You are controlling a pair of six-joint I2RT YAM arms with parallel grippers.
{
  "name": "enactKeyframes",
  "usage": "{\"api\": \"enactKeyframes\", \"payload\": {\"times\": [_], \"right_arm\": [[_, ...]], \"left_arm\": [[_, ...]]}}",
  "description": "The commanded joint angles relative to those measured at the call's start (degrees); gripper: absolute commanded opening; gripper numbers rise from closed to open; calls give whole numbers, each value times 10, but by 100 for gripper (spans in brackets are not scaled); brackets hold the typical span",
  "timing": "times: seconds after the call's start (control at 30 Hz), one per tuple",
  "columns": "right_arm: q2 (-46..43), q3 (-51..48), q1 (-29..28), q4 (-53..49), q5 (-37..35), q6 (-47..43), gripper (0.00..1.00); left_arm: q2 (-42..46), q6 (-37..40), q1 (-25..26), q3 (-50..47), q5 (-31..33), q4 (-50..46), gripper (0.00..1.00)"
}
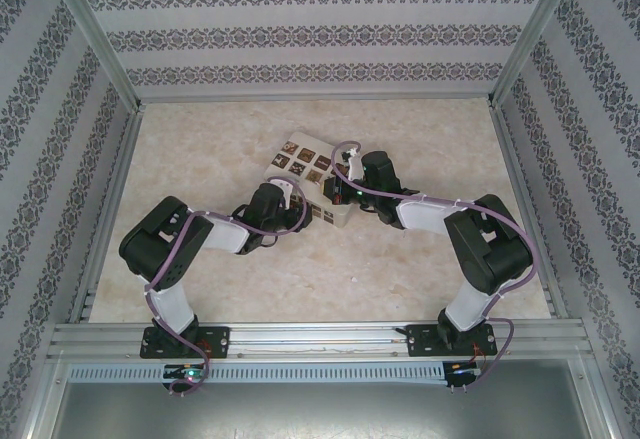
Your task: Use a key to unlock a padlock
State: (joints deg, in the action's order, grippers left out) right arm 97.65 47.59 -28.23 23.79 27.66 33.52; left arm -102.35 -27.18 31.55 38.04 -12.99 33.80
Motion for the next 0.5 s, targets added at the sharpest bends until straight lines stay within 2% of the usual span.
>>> {"api": "enactKeyframes", "payload": {"times": [0.0, 0.17, 0.47], "right_arm": [[8, -21, -2, -73, 9, -5, 0], [7, -22, -2, -72, 8, -4, 0], [-6, -25, -4, -65, 9, 0, 0]], "left_arm": [[-1, -14, 13, 22, 1, 37, 40], [4, -22, 13, 22, 5, 37, 38], [-2, -37, 14, 25, 9, 38, 29]]}}
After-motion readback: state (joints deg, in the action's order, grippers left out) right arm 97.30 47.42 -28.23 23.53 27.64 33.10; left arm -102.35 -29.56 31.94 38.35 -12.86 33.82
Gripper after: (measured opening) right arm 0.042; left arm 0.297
